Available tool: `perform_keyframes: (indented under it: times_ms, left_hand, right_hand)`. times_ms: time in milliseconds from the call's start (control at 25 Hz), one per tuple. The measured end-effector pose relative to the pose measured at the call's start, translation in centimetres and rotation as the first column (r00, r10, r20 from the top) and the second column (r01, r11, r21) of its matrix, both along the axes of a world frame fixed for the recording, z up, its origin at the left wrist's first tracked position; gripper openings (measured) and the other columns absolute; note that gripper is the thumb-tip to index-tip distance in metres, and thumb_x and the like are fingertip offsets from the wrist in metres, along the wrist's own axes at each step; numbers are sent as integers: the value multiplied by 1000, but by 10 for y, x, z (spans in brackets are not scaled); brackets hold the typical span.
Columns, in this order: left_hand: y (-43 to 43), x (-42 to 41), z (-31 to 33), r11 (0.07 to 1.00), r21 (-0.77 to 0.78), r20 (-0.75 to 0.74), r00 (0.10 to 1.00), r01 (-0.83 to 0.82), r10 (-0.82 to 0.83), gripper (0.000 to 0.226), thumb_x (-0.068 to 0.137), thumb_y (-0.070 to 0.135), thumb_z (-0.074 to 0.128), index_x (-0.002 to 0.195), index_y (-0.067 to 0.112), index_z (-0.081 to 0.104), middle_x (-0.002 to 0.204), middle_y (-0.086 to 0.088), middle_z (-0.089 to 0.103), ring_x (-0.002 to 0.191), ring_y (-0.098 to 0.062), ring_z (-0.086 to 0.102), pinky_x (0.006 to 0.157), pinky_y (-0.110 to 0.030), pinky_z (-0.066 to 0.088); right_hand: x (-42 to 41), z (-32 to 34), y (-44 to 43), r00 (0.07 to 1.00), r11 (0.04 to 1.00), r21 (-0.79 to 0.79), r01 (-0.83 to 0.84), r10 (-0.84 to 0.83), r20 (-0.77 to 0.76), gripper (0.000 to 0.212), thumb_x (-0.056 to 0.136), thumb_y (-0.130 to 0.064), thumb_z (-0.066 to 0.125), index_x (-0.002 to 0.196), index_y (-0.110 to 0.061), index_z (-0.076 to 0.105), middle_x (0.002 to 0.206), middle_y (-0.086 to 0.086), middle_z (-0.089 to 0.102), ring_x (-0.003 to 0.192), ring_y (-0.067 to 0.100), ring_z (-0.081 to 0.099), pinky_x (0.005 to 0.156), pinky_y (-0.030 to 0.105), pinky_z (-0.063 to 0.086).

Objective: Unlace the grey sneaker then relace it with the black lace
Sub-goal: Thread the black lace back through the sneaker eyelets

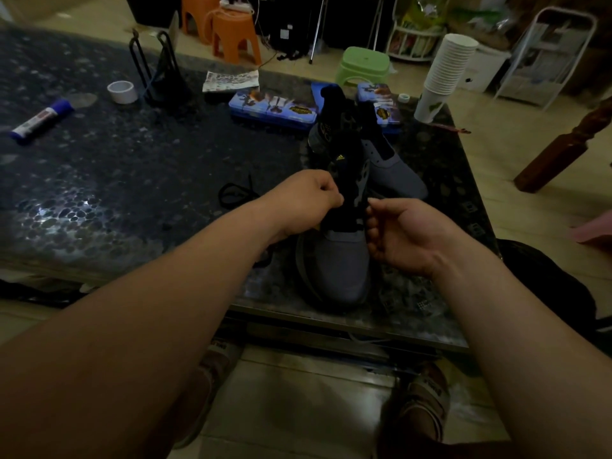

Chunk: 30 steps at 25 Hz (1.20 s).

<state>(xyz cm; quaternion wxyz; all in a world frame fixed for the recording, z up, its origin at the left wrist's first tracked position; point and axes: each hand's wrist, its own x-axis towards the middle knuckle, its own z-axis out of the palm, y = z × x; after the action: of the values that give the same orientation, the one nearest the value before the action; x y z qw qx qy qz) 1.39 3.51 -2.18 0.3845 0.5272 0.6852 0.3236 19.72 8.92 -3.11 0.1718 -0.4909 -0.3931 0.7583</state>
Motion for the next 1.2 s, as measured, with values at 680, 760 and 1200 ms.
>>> perform_keyframes:
  times_ms: [680, 760, 1200]
  left_hand:
    - [1, -11, 3, 999, -28, 199, 979, -47, 52, 20, 100, 15, 50, 83, 11, 60, 99, -12, 74, 90, -21, 68, 85, -39, 53]
    - [-2, -12, 9, 1000, -18, 95, 995, -18, 19, 21, 102, 20, 55, 90, 7, 64, 100, -16, 72, 85, -19, 63, 82, -38, 53]
    - [-20, -23, 51, 985, 109, -157, 980, 137, -119, 40, 97, 51, 67, 70, 21, 57, 51, 11, 44, 47, -6, 39, 48, -21, 34]
  right_hand:
    - [-16, -13, -8, 984, 955, 287, 77, -120, 136, 28, 102, -37, 63, 78, -23, 57, 61, -8, 46, 50, 6, 39, 54, 24, 33]
    - [-16, -9, -9, 972, 932, 326, 158, -205, 115, 30, 104, -37, 59, 79, -21, 58, 61, -6, 49, 50, 8, 42, 52, 24, 33]
    - [1, 46, -15, 956, 539, 793, -283, 92, 279, 8, 97, -14, 69, 98, -6, 71, 87, 5, 72, 78, 15, 64, 74, 32, 49]
